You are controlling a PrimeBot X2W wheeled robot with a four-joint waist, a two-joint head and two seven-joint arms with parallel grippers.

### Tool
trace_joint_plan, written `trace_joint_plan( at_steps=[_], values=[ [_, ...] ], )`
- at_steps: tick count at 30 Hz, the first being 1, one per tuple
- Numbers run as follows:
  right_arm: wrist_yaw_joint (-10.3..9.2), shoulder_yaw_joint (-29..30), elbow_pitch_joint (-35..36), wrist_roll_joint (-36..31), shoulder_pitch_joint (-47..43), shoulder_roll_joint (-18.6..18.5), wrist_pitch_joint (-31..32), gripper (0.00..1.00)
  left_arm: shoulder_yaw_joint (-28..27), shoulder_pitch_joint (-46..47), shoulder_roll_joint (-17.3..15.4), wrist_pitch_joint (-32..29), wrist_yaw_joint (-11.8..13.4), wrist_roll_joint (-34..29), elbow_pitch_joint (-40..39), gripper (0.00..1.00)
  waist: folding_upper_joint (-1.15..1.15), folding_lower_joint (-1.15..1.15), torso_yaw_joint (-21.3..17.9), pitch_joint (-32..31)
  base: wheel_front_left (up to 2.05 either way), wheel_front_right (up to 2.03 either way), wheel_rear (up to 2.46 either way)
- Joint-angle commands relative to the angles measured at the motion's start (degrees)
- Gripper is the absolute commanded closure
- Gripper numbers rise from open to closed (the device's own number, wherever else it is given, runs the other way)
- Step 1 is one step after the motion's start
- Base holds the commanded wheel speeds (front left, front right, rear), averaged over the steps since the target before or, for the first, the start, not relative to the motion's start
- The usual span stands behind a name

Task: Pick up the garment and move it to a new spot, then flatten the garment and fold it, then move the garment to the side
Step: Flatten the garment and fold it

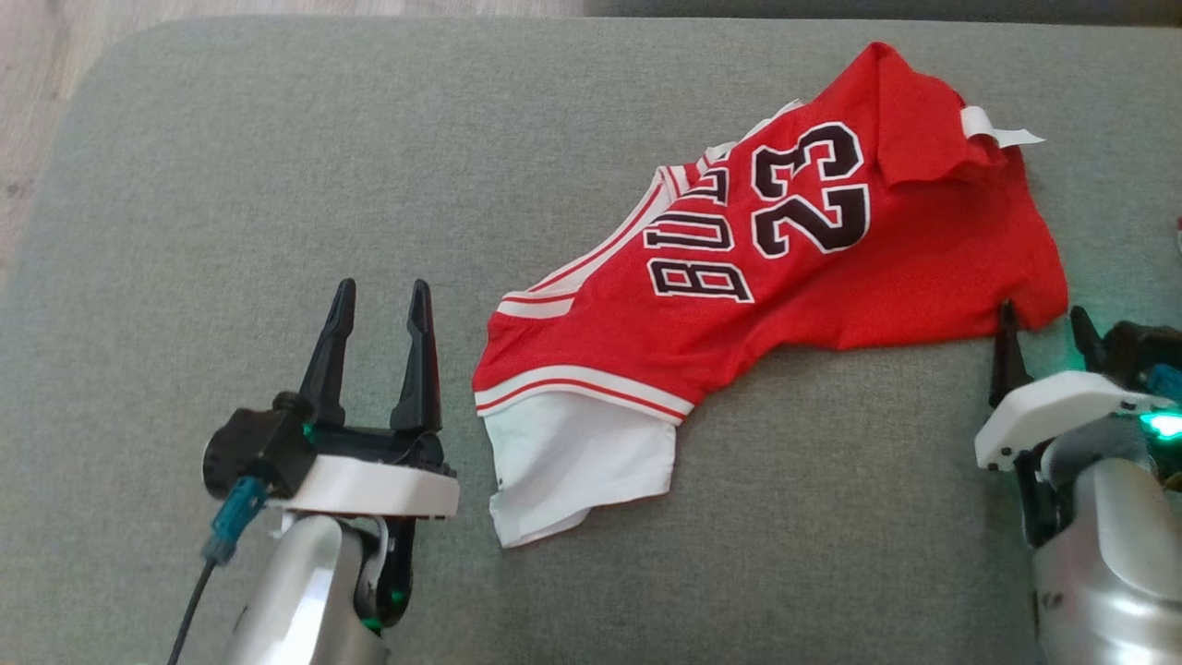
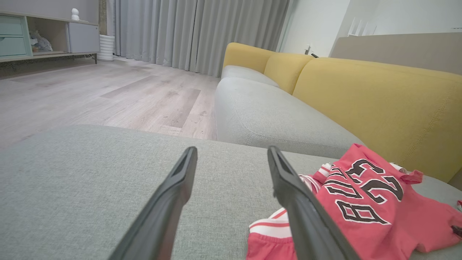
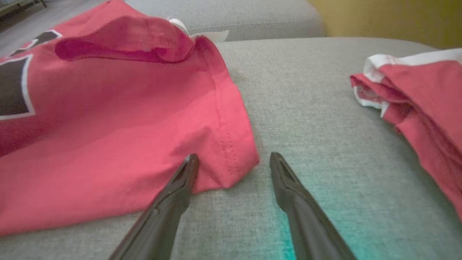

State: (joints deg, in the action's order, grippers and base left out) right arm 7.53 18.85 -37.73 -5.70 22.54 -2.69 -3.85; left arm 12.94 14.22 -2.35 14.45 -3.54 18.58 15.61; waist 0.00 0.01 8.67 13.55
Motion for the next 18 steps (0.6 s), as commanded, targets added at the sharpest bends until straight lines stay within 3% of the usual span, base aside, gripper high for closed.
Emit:
trace_joint_plan(
  at_steps=[1, 2, 3, 4, 5, 12, 18],
  values=[
    [-0.04, -0.92, 0.44, -0.69, 2.27, -0.20, -0.28, 0.00, -1.54, 2.49, -0.53, 0.55, 0.02, -0.37, -1.63, 0.00, 0.00, -0.01, 0.16, 0.12, 0.00, 0.00, 0.00],
    [-0.04, -0.87, -0.80, -1.07, 2.84, -0.19, -0.26, 0.00, -1.54, 2.53, -0.53, 0.55, 0.00, -0.38, -1.61, 0.00, 0.00, -0.01, 0.22, 0.17, 0.00, 0.00, 0.00],
    [-0.04, -0.92, -1.99, -1.12, 3.44, -0.19, -0.41, 0.15, -1.56, 2.58, -0.53, 0.55, 0.01, -0.39, -1.57, 0.00, 0.00, -0.01, 0.22, 0.18, 0.00, 0.00, 0.00],
    [-0.04, -1.04, -2.97, -1.38, 3.94, -0.19, -0.78, 0.91, -1.58, 2.61, -0.53, 0.55, 0.06, -0.40, -1.50, 0.00, 0.00, -0.01, 0.18, 0.13, 0.00, 0.00, 0.00],
    [-0.04, -1.24, -3.70, -1.90, 4.34, -0.19, -1.40, 1.00, -1.62, 2.62, -0.53, 0.55, 0.11, -0.43, -1.43, 0.00, 0.00, -0.01, 0.09, 0.05, 0.00, 0.00, 0.00],
    [-0.04, -0.57, -5.36, -3.60, 4.59, -0.19, -6.13, 1.00, -2.45, 1.38, -0.53, 0.55, 0.20, -0.73, -0.80, 0.00, 0.00, -0.01, -2.12, -2.77, 0.00, 0.00, 0.00],
    [-0.04, 4.05, -0.88, -5.95, 0.67, -0.19, -6.29, 1.00, -3.23, -0.12, -0.53, 0.55, 0.06, -0.70, -0.66, 0.00, 0.00, -0.01, -4.76, -6.18, 0.00, 0.00, 0.00]
  ],
)
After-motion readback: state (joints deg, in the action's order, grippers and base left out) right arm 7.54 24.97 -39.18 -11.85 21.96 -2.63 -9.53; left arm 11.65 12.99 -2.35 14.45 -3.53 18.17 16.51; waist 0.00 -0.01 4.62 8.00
